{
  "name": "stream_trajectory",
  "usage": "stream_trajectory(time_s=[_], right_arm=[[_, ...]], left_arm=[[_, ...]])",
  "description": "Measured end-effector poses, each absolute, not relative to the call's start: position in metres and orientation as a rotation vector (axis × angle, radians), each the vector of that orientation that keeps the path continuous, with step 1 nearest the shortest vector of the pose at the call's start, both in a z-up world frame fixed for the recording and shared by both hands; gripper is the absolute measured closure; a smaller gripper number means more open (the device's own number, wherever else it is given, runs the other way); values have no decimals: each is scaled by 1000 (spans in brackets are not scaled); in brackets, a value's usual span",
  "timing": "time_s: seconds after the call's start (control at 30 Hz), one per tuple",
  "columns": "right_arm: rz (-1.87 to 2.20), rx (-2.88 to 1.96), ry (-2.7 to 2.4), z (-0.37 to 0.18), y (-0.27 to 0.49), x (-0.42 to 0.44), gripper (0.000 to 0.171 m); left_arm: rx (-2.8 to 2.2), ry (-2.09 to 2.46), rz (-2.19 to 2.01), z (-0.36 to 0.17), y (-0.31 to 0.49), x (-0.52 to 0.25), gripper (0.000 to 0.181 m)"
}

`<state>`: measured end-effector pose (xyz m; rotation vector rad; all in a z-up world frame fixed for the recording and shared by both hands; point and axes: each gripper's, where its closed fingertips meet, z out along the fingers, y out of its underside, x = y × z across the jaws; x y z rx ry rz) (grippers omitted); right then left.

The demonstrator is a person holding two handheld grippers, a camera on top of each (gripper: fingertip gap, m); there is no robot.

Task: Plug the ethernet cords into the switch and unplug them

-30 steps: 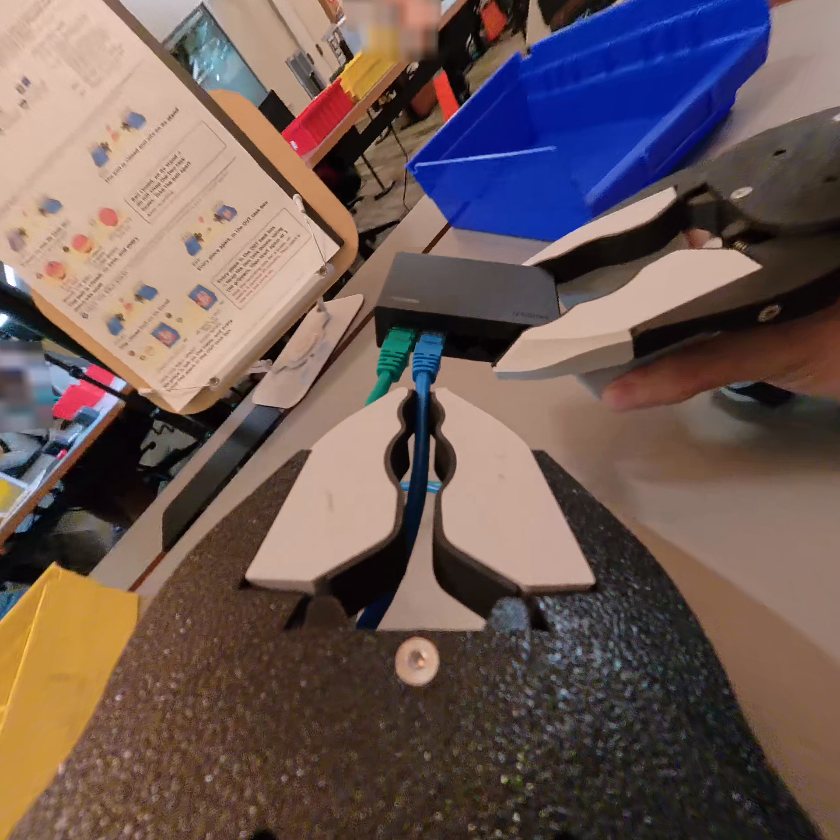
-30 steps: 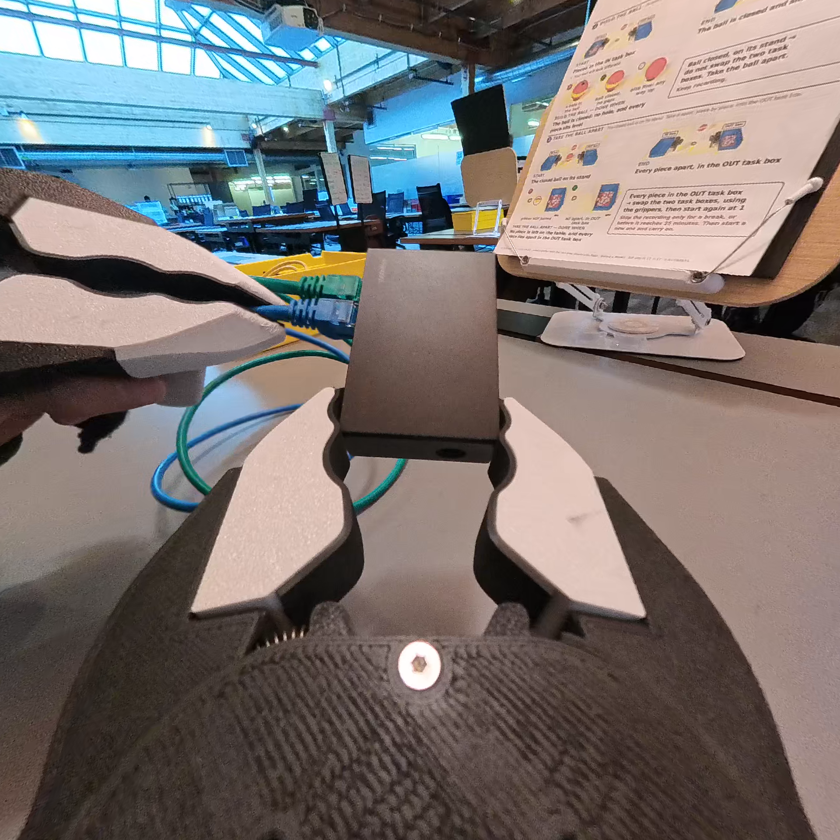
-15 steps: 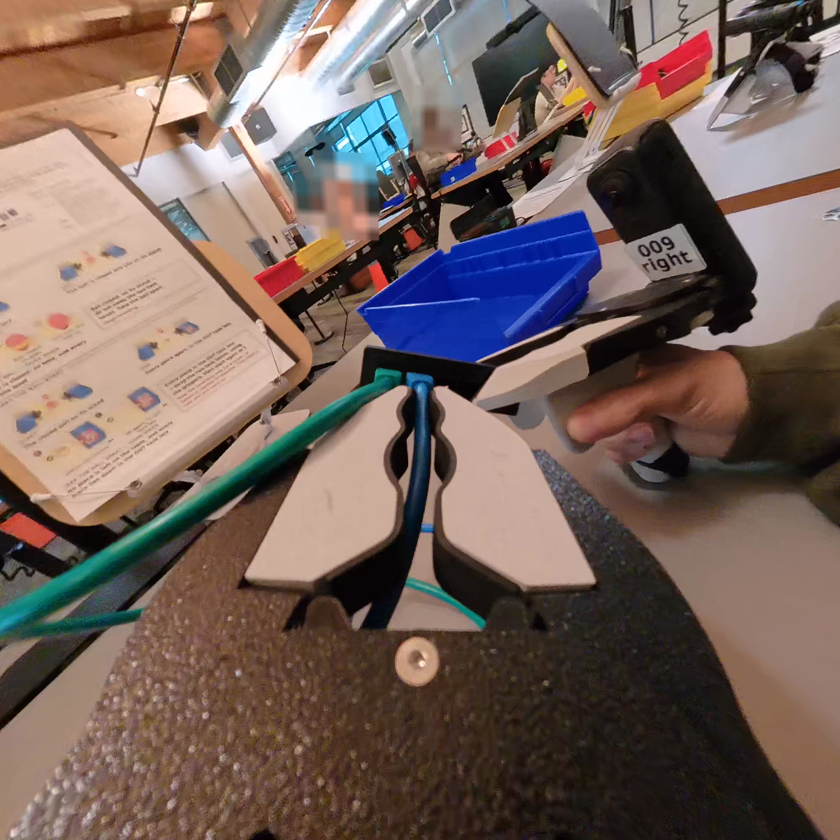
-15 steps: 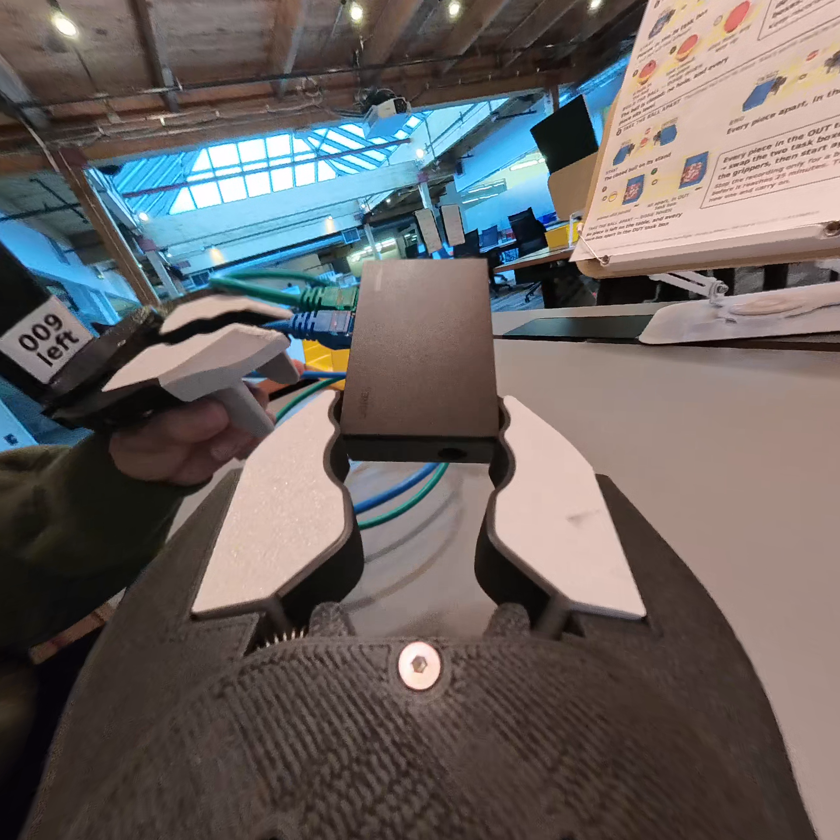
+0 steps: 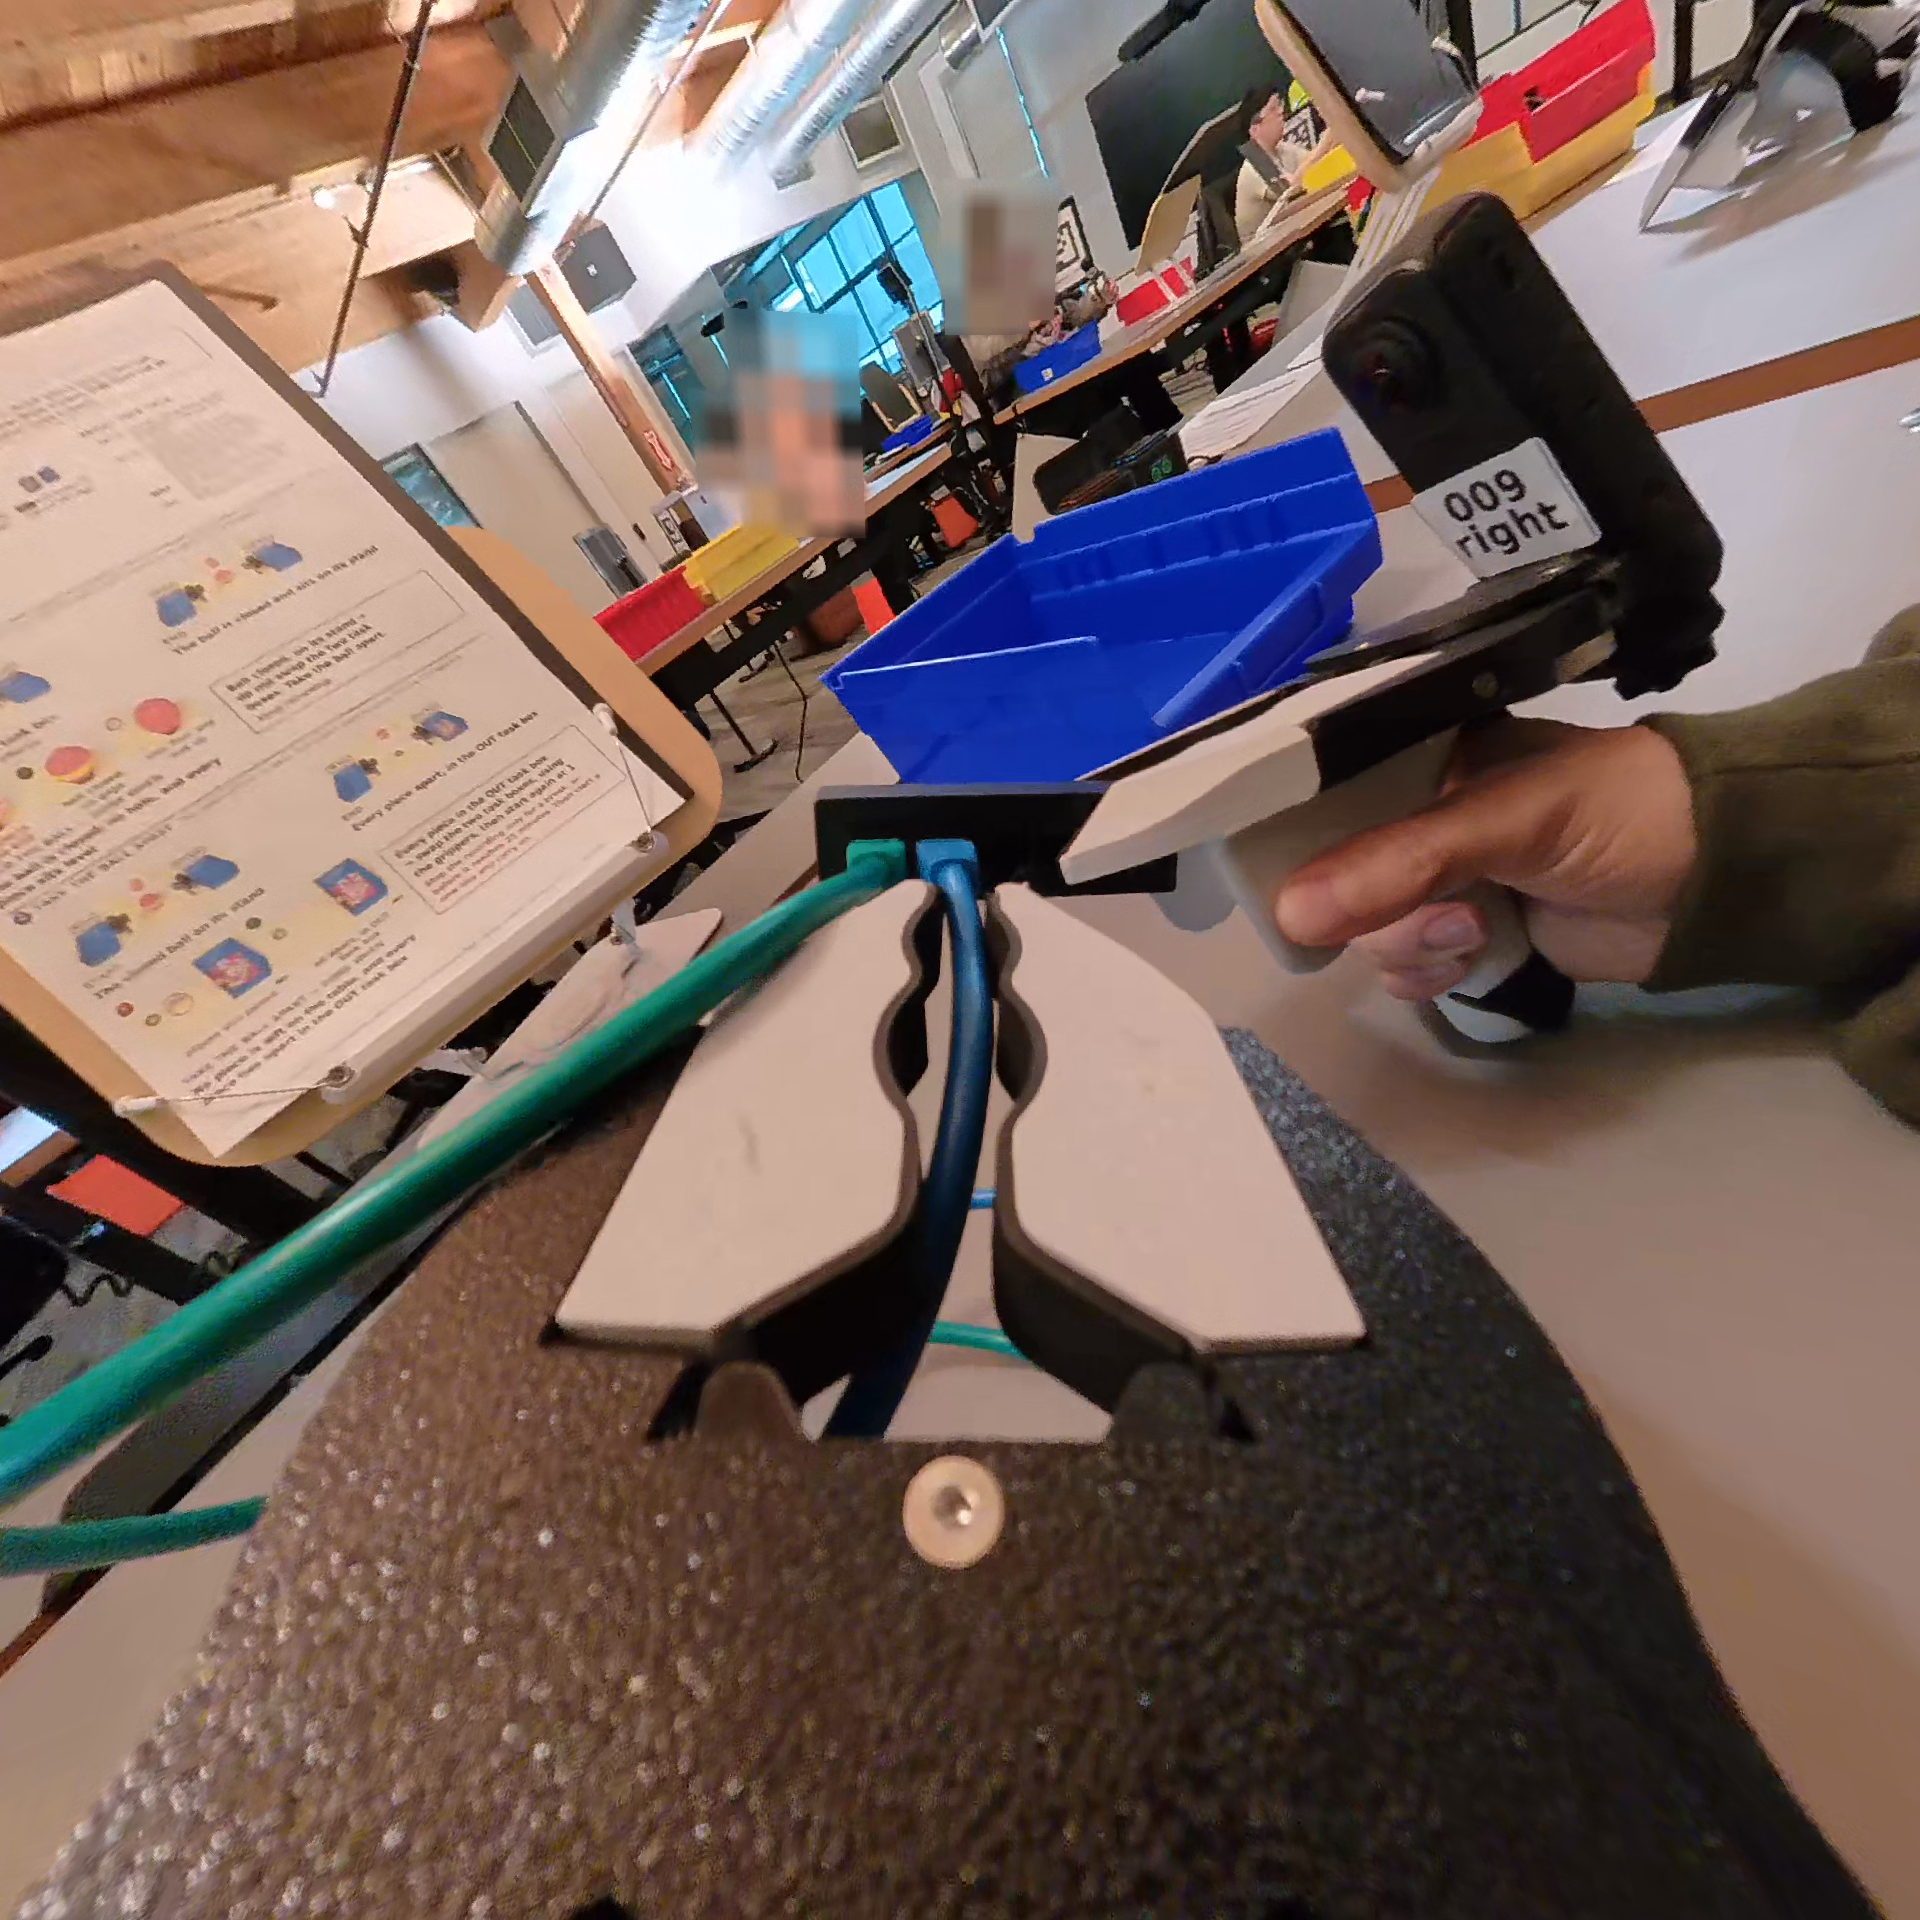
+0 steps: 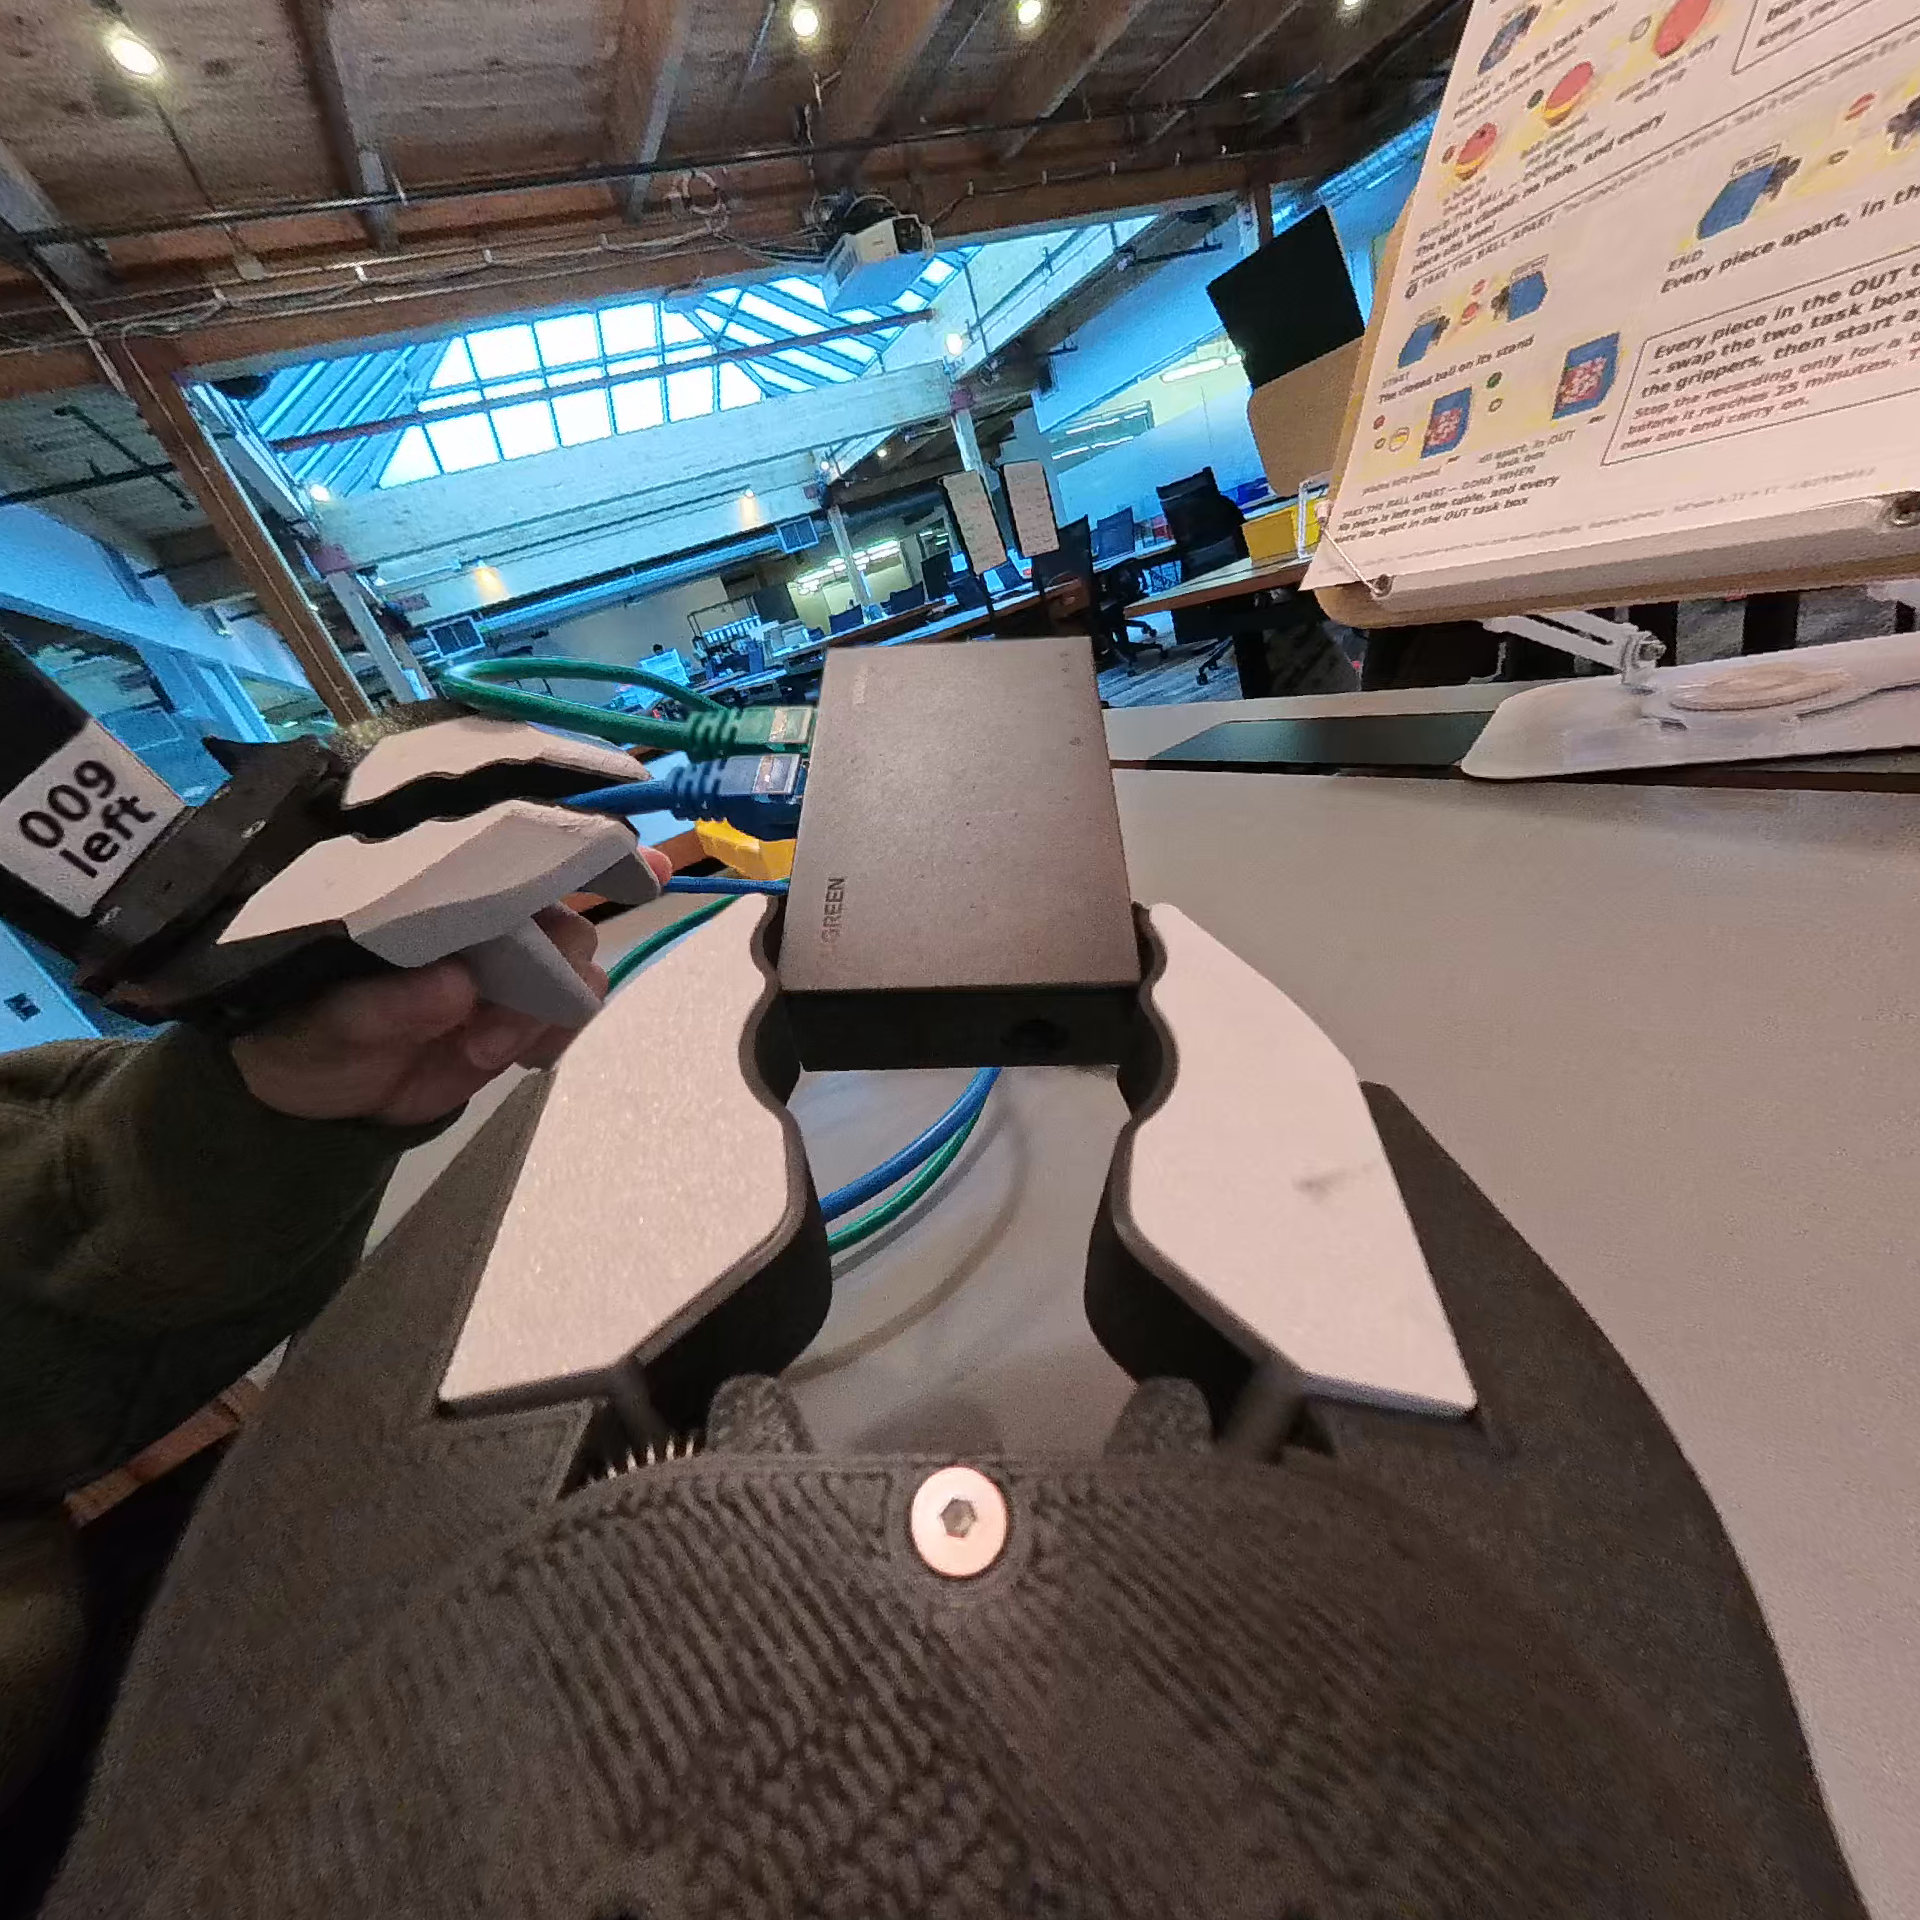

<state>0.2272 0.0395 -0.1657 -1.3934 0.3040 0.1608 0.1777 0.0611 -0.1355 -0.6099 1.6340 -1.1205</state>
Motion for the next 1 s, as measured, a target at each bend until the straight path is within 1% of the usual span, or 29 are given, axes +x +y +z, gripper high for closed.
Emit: stream_trajectory(time_s=[0.4, 0.53, 0.7, 0.83, 1.0], right_arm=[[185, -1379, 280, -164, 40, 223, 109], [140, -1410, 253, -165, 43, 219, 109], [74, -1479, 231, -171, 45, 220, 109], [63, -1495, 253, -173, 46, 223, 109], [89, -1483, 266, -173, 43, 224, 110]], left_arm=[[-684, 1648, -1279, -129, 60, 174, 177], [-670, 1656, -1180, -124, 61, 172, 176], [-585, 1790, -815, -130, 66, 172, 177], [-511, 1826, -613, -132, 65, 175, 176], [-574, 1820, -595, -131, 67, 180, 176]])
